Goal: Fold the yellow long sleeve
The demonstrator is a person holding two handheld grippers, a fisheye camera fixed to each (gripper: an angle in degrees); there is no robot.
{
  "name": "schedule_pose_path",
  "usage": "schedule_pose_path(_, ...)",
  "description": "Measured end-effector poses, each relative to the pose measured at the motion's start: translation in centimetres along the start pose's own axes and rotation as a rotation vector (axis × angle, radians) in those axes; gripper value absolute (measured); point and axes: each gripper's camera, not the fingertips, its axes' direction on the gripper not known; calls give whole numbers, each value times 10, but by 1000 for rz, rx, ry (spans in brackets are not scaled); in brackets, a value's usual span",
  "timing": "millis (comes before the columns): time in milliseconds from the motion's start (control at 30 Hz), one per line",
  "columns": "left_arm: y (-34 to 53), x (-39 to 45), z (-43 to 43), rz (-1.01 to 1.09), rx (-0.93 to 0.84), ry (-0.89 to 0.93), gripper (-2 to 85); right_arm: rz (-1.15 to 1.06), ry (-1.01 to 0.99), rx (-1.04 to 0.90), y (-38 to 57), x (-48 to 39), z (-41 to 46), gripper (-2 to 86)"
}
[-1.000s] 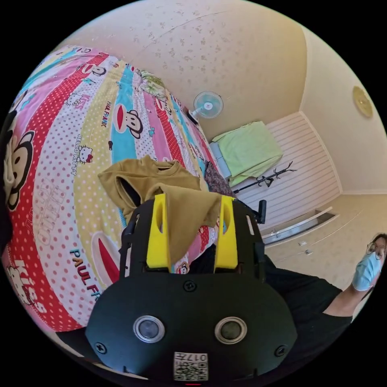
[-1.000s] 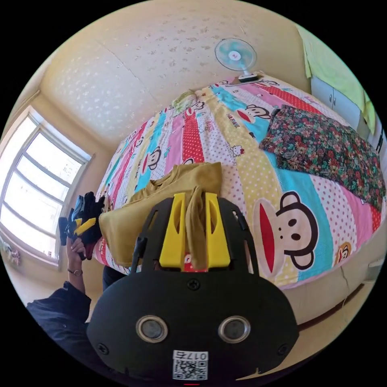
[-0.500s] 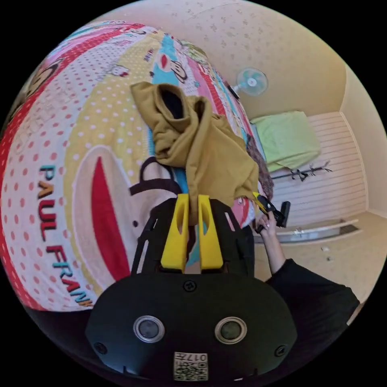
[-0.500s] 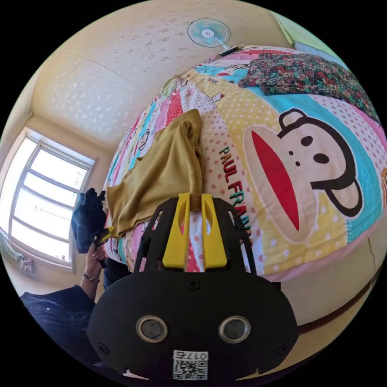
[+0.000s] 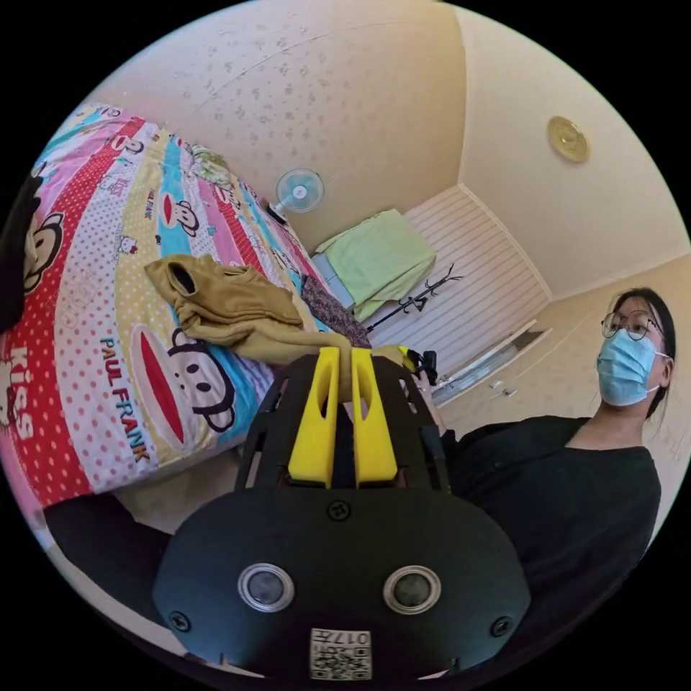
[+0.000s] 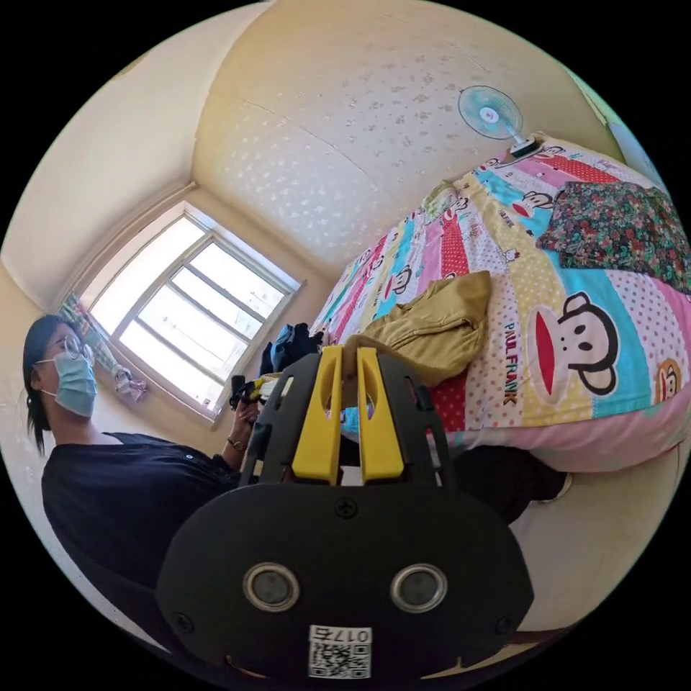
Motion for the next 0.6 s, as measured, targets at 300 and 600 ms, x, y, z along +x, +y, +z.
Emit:
schedule_pose_path(300,81,29,-43,-115,60,148,34,-63,-172,12,86,-57,-52,22)
schedule_pose_path(600,-48,-67,10,-231,22,76,35,30,81,-117,-41,21,47,33)
